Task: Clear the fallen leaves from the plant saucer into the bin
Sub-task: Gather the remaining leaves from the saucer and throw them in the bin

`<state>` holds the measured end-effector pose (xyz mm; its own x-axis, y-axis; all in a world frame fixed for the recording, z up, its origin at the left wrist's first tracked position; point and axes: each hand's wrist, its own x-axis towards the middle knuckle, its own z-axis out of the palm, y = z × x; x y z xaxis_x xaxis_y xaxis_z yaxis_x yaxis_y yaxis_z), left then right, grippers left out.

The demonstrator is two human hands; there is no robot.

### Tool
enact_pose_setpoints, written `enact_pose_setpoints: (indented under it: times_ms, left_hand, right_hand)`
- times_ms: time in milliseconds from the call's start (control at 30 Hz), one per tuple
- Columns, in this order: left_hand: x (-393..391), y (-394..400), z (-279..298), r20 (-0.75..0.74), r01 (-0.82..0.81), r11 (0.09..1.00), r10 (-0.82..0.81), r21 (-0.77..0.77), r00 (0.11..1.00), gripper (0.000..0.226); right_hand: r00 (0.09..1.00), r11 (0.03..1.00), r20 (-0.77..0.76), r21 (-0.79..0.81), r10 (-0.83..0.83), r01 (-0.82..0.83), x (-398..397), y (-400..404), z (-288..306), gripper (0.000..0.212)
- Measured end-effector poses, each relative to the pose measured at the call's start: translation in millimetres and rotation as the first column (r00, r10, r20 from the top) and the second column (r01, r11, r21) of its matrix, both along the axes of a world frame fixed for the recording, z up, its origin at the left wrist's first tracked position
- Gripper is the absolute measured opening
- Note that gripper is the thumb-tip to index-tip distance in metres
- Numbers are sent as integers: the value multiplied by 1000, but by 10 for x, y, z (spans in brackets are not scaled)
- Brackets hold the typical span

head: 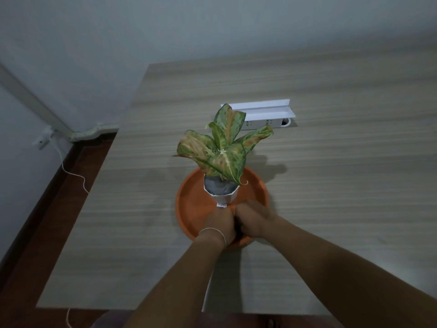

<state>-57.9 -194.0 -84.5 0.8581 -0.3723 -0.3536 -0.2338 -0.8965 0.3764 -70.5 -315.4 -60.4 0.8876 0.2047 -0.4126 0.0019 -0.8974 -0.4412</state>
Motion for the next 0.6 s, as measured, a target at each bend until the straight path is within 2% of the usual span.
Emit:
enact_pose_setpoints:
  times_ms: [133,300,367,433,467,533,600]
  left_hand:
    - [18,-38,-93,48,-12,1000,12,2,999,14]
    - [94,-17,-94,62,-68,998,67,12,996,18]
    - [137,15,-95,57,-73,997,72,8,996,21]
    - [189,85,-53,61,-107,994,107,7,992,23]
    - [221,141,-27,57,-137,991,136,0,989,23]
    - [293,286,6,14,-198,980,198,-35,980,22]
    - [350,413,43,-59,-277,957,273,-87,960,13]
  right_hand:
    - [996,999,82,31,38,-41,-13,-38,-50,16]
    - [995,999,98,-3,36,-36,28,-36,-109,12]
    - [995,999,96,-37,10,-7,93,-41,-46,16]
    - [988,999,147,11,-47,46,192,-98,88,32]
    - [978,998,202,31,-54,48,220,-117,167,41]
    - [950,1000,311,-6,1,0,257,-194,286,41]
    - [990,994,135,-96,-34,47,289,-301,291,31]
